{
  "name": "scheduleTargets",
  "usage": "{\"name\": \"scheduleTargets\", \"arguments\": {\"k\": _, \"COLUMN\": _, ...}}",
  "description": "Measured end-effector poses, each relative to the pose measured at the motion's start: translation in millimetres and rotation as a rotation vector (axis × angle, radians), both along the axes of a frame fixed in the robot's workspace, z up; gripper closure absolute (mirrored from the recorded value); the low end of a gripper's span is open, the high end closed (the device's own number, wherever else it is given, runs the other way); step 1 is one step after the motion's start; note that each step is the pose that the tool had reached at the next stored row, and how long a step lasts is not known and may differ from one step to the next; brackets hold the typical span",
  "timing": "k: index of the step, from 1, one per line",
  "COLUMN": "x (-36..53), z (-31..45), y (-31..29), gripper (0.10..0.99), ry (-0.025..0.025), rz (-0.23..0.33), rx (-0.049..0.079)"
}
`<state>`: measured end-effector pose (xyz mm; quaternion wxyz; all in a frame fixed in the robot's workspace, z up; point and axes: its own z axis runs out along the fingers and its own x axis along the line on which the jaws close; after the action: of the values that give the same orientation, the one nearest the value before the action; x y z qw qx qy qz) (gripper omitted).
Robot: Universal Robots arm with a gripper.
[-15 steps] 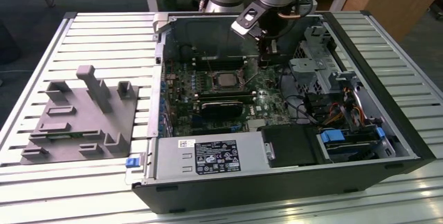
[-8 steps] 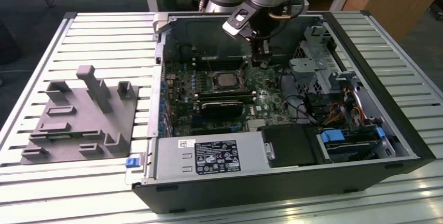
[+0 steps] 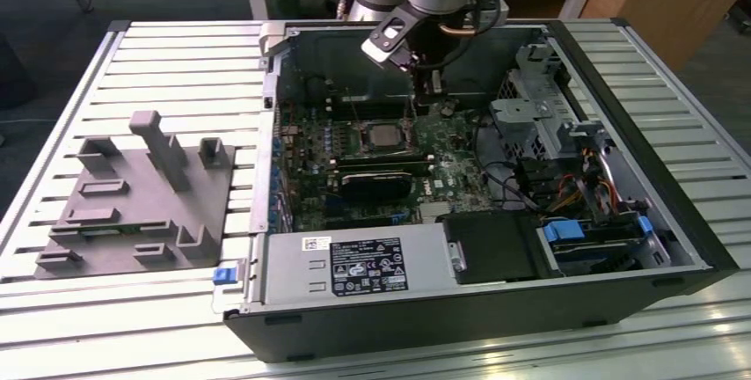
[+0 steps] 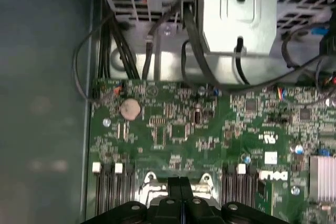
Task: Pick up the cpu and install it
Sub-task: 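Close the cpu cover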
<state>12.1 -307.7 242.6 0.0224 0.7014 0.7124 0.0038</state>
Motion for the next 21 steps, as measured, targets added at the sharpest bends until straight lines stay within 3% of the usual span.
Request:
{"name": "scheduleTargets", "arguments": {"k": 12, "x": -26.5, "z": -7.6, "y": 0.0, "gripper": 0.980, "ry": 0.0000, "rz": 0.000, "rx": 0.000}}
{"name": "scheduleTargets", "arguments": {"k": 21, "x": -33.8, "z": -10.2, "y": 0.0, "gripper": 0.980, "ry": 0.0001, "rz": 0.000, "rx": 0.000}}
